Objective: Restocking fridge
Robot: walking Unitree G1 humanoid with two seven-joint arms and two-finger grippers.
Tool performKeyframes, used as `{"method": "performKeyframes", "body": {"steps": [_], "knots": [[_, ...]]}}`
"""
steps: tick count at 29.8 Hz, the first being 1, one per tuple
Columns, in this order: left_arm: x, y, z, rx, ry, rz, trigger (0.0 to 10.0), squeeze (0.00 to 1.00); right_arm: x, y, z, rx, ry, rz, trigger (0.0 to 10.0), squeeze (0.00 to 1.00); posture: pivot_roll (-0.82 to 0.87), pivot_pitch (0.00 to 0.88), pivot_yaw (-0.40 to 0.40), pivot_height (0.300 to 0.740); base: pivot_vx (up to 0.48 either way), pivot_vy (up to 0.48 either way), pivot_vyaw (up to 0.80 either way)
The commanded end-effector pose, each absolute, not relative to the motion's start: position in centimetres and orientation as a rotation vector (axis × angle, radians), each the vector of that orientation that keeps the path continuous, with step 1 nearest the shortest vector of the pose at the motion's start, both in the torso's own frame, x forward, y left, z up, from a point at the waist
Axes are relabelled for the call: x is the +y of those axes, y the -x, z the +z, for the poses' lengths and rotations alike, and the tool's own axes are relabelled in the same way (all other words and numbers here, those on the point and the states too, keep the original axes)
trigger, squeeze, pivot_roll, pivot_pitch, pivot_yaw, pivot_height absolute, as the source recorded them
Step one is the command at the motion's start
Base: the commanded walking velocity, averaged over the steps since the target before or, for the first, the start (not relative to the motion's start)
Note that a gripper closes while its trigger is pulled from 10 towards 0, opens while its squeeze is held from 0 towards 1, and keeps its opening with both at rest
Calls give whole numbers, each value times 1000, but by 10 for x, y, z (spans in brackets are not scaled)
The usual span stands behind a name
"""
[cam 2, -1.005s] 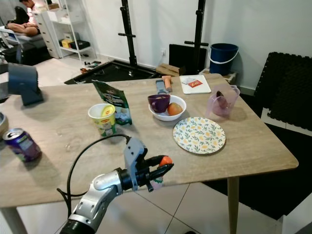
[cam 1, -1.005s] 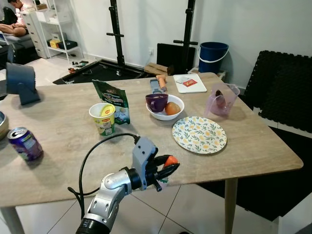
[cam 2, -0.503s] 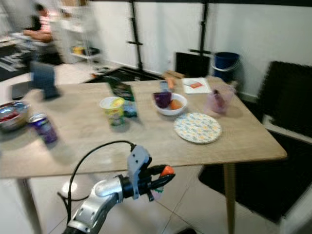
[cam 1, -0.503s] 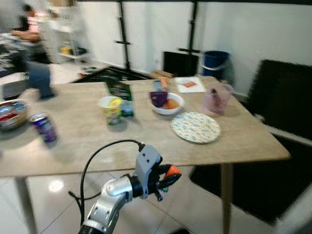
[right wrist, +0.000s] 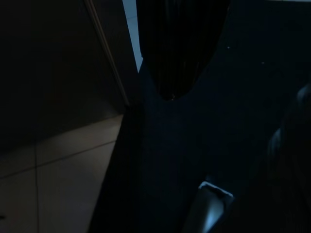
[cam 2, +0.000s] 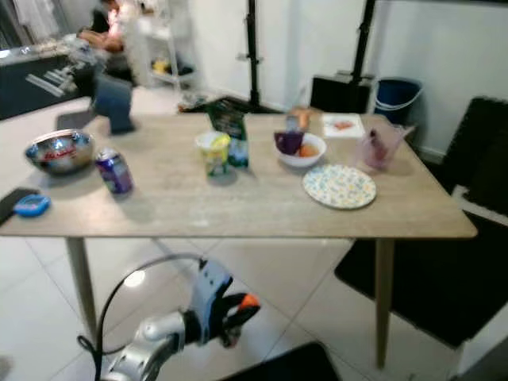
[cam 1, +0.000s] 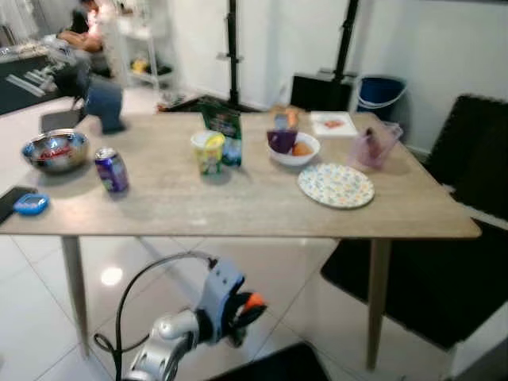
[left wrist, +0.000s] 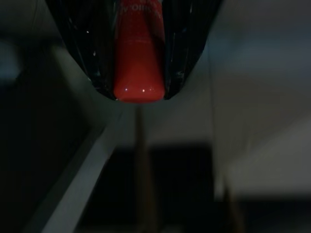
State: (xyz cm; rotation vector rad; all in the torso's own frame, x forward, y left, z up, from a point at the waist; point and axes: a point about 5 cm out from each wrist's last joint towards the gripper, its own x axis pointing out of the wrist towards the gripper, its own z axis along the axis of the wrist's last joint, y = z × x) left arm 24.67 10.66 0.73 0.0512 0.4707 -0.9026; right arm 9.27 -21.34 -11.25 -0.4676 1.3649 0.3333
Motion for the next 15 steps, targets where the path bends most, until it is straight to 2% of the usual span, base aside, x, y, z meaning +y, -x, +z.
{"method": "performKeyframes", "body": {"steps": [1, 4, 6, 7, 10, 12, 13, 14, 15], "knots": [[119, -250, 5, 474, -93, -853, 10000, 0, -202, -102, -112, 1318, 445, 355, 10000, 0, -54, 0, 42, 740, 0, 0, 0], [157, -235, -29, 633, -120, -625, 10000, 0, -202, -100, -112, 1319, 436, 351, 10000, 0, -54, 1, 42, 740, 0, 0, 0], [157, -235, -29, 633, -120, -625, 10000, 0, -202, -100, -112, 1319, 436, 351, 10000, 0, -54, 1, 42, 740, 0, 0, 0], [181, -215, -51, 763, -137, -481, 10000, 0, -202, -99, -113, 1322, 430, 353, 10000, 0, -54, 2, 41, 740, 0, 0, 0], [190, -204, -59, 822, -145, -431, 10000, 0, -202, -98, -113, 1323, 430, 354, 10000, 0, -56, 2, 41, 740, 0, 0, 0], [206, -177, -76, 938, -123, -315, 10000, 0, -203, -96, -113, 1333, 442, 357, 10000, 0, -55, 4, 41, 740, 0, 0, 0], [206, -177, -76, 938, -123, -315, 10000, 0, -203, -96, -113, 1333, 442, 357, 10000, 0, -55, 4, 41, 740, 0, 0, 0], [211, -164, -83, 985, -105, -266, 10000, 0, -204, -96, -113, 1338, 449, 358, 10000, 0, -55, 4, 41, 740, 0, 0, -556], [211, -164, -83, 985, -105, -266, 10000, 0, -204, -96, -113, 1338, 449, 358, 10000, 0, -55, 4, 41, 740, 0, 0, -556]]}}
